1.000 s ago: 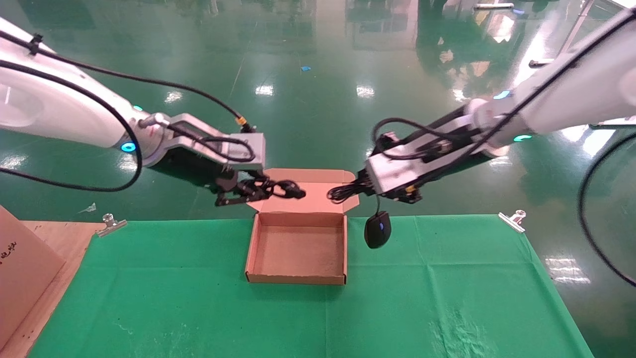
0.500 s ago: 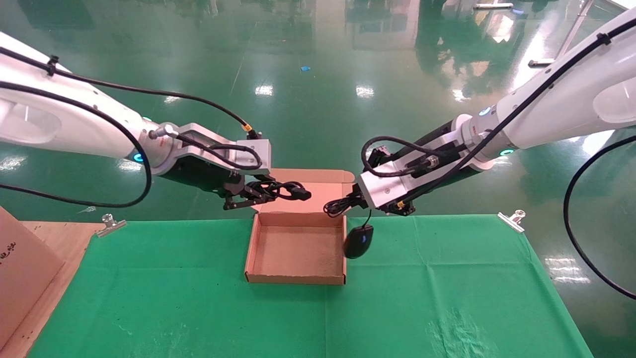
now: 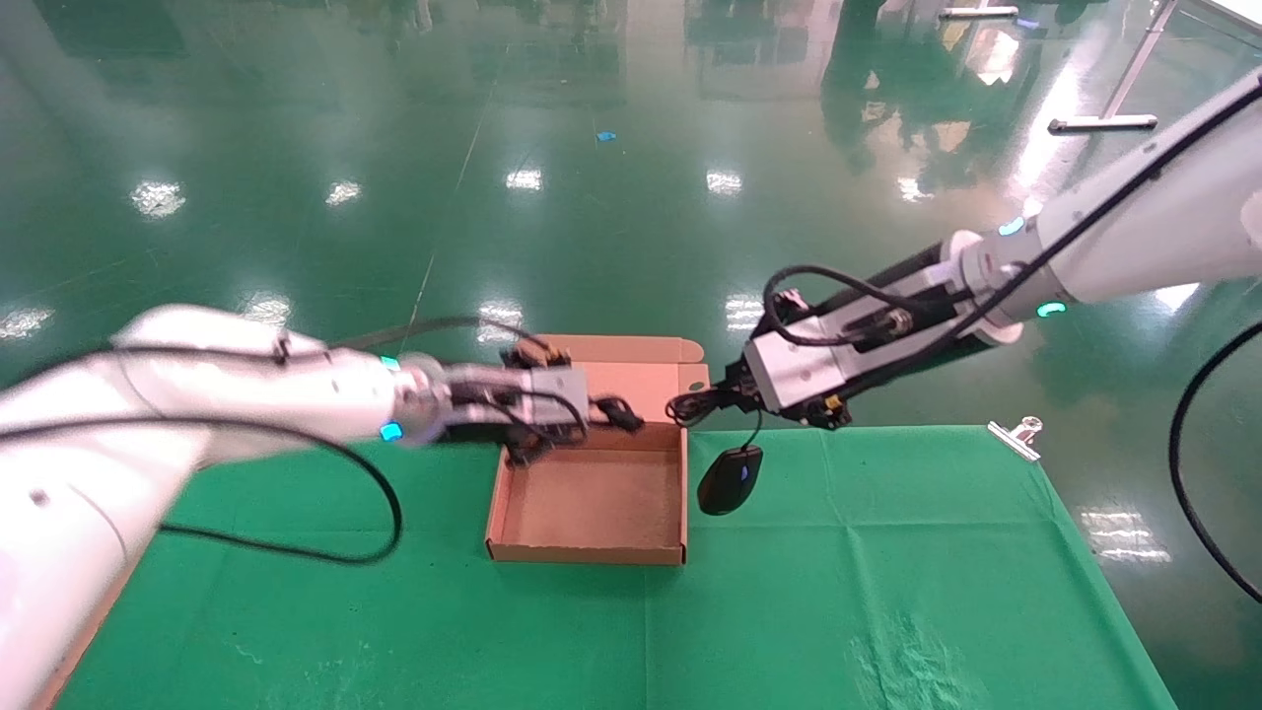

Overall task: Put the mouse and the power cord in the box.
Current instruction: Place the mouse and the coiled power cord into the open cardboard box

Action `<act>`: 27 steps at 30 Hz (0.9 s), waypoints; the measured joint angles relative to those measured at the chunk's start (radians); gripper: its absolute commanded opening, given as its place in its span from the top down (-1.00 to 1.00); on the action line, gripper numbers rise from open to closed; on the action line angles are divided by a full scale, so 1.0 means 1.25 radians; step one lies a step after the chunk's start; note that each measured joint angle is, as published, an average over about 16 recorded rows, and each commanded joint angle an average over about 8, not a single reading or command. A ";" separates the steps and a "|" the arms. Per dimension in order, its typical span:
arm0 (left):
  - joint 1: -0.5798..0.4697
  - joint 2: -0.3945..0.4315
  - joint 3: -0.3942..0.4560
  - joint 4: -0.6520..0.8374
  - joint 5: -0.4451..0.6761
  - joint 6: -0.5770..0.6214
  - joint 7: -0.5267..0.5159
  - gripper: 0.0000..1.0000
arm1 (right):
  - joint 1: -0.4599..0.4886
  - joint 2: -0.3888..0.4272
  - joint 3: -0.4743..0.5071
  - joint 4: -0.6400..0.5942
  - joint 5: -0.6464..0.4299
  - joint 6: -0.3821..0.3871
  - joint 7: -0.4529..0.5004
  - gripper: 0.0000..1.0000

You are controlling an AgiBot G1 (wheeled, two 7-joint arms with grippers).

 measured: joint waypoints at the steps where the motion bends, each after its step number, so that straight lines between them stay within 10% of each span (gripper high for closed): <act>1: 0.014 0.000 0.003 -0.010 -0.009 -0.015 -0.002 1.00 | -0.002 0.002 0.000 -0.004 0.001 0.000 -0.004 1.00; 5: 0.063 0.000 0.016 -0.043 -0.049 -0.056 -0.003 1.00 | -0.012 0.008 0.001 -0.019 0.002 0.004 -0.019 1.00; 13: 0.115 -0.002 0.050 -0.071 -0.118 -0.093 0.026 -1.00 | -0.031 0.010 0.001 -0.044 0.002 0.018 -0.041 1.00; 27: 0.114 -0.003 0.108 -0.056 -0.192 -0.103 0.070 -1.00 | -0.041 -0.011 0.004 -0.064 0.007 0.027 -0.047 1.00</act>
